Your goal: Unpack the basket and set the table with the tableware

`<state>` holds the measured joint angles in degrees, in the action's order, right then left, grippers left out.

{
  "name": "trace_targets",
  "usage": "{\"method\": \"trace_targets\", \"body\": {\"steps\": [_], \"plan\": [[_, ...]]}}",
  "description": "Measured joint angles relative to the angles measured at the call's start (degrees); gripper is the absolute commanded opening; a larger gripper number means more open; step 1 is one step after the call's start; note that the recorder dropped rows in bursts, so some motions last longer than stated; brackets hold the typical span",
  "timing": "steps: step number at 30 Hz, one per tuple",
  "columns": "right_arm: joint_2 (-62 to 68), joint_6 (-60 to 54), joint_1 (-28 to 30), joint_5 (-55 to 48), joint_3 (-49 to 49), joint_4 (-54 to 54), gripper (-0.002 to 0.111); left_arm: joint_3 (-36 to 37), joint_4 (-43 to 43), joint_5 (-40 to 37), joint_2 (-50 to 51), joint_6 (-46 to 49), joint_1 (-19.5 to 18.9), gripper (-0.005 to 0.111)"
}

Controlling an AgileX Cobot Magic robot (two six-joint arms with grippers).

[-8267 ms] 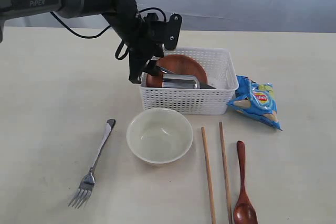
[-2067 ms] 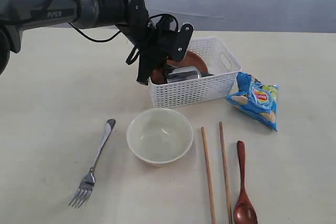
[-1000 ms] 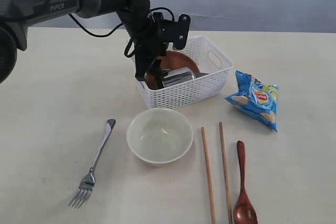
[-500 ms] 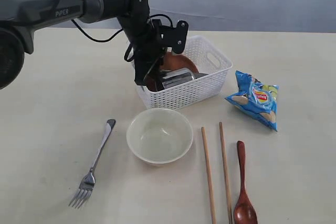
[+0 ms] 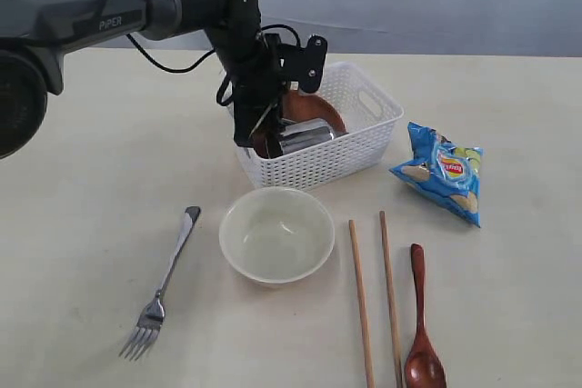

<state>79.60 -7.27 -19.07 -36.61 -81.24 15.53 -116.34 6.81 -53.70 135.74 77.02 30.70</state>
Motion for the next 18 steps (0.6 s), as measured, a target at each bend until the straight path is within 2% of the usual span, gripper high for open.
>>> {"method": "trace_targets", "body": {"steps": [18], "plan": [[0.00,0.00,0.00,0.00,0.00,0.00,0.057,-1.11,-2.33,1.52,-3.53,-0.10,1.06,0.000]]}}
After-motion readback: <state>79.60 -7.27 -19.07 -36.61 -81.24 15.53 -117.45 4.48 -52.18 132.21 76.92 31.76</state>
